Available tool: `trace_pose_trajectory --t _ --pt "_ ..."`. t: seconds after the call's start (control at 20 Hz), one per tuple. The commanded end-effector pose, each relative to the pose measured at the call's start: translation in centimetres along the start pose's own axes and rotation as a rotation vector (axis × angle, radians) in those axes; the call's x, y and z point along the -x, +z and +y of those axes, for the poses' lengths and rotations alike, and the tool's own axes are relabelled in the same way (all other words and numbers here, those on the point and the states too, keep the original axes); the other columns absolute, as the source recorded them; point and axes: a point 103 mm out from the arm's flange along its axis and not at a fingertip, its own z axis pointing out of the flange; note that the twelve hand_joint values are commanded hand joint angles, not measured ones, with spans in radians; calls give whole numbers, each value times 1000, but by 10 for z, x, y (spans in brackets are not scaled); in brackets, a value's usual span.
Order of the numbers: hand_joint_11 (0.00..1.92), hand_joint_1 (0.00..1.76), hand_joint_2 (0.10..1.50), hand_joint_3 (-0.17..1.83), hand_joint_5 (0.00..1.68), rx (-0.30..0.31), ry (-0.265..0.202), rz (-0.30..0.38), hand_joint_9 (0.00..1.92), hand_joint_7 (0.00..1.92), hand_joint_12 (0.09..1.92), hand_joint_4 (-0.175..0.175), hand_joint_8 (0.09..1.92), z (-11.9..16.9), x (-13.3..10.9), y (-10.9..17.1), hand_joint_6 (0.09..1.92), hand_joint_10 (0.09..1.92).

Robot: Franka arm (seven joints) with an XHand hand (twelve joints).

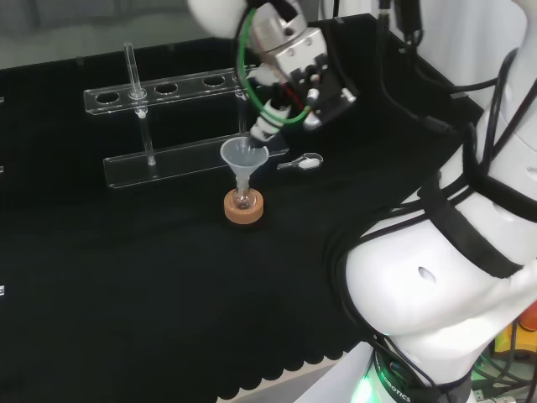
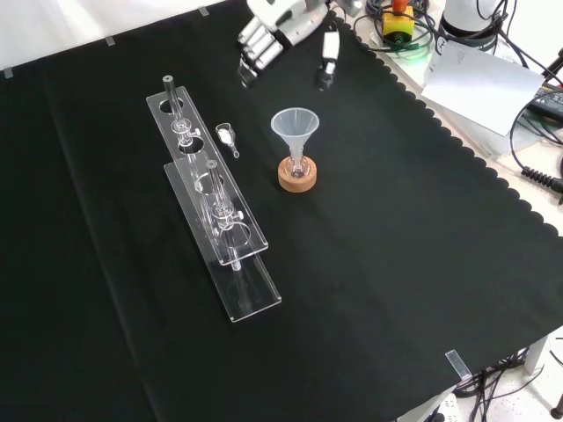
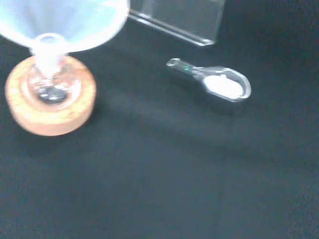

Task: Pick up the weighing funnel.

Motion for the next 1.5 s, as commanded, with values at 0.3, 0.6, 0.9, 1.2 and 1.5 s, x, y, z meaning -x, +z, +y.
trace_pose_trajectory --t 0.3,0.6,0.9,1.2,1.5 --pt "253 619 742 263 257 10 109 102 366 139 1429 -32 661 4 94 23 87 694" --pt "320 698 728 348 318 -2 100 142 464 228 1394 -37 672 31 114 44 87 651" --pt "357 728 704 418 377 -20 71 169 508 274 1374 -40 671 67 114 67 87 624" --pt "381 739 689 454 449 -38 52 188 556 310 1365 -38 677 99 107 95 87 620" --pt "401 761 672 483 485 -68 41 199 584 335 1349 -38 675 121 101 115 87 603"
